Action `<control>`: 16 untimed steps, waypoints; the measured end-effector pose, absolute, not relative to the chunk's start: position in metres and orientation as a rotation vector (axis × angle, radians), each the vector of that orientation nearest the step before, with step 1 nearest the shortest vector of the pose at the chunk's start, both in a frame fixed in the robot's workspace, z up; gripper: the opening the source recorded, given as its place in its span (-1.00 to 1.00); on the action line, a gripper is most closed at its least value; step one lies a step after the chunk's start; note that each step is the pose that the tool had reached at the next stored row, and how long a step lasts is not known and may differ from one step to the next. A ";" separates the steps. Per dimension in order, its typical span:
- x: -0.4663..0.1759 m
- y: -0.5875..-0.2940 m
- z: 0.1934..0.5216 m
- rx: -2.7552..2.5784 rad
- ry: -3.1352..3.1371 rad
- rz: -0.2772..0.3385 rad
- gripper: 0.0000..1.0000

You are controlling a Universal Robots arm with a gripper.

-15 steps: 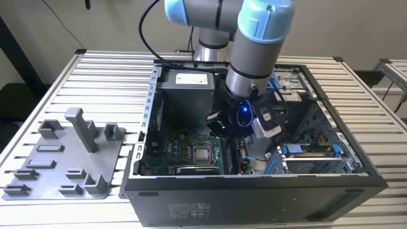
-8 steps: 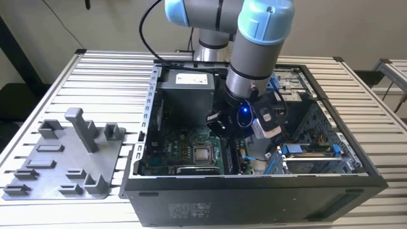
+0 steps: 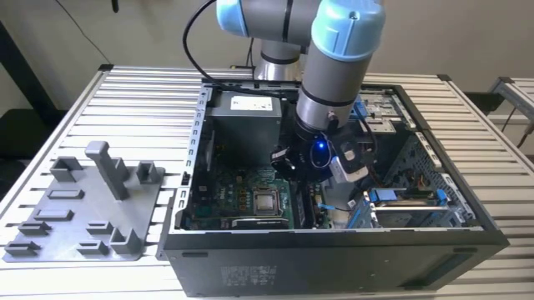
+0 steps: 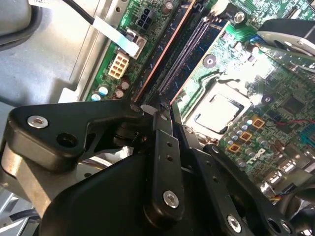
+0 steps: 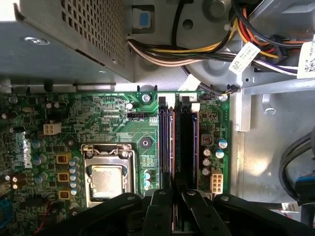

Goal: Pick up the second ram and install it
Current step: 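Insert the second ram into the second slot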

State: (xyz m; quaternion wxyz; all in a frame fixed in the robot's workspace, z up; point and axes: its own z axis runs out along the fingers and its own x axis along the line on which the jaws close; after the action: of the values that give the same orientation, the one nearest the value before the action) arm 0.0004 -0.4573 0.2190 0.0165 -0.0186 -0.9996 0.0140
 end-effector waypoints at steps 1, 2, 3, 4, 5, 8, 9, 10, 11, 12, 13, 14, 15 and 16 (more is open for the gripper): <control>0.000 -0.457 0.219 -0.058 -3.108 0.043 -0.72; 0.000 -0.457 0.218 -0.058 -3.108 0.043 -0.72; 0.000 -0.457 0.218 -0.058 -3.108 0.044 -0.72; 0.000 -0.457 0.218 -0.058 -3.108 0.044 -0.72; 0.000 -0.457 0.218 -0.058 -3.108 0.044 -0.72; 0.000 -0.457 0.218 -0.058 -3.108 0.043 -0.72; 0.000 -0.457 0.218 -0.058 -3.108 0.043 -0.72; 0.000 -0.457 0.218 -0.058 -3.108 0.043 -0.72; 0.000 -0.457 0.218 -0.058 -3.108 0.043 -0.72; 0.000 -0.457 0.218 -0.058 -3.108 0.043 -0.72; 0.000 -0.457 0.218 -0.058 -3.108 0.043 -0.72; 0.000 -0.457 0.218 -0.058 -3.108 0.043 -0.72; 0.000 -0.457 0.218 -0.057 -3.108 0.043 -0.72; 0.000 -0.457 0.218 -0.055 -3.108 0.043 -0.72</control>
State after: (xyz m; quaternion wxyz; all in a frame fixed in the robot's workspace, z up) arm 0.0004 -0.4572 0.2181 0.0165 -0.0177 -0.9996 0.0140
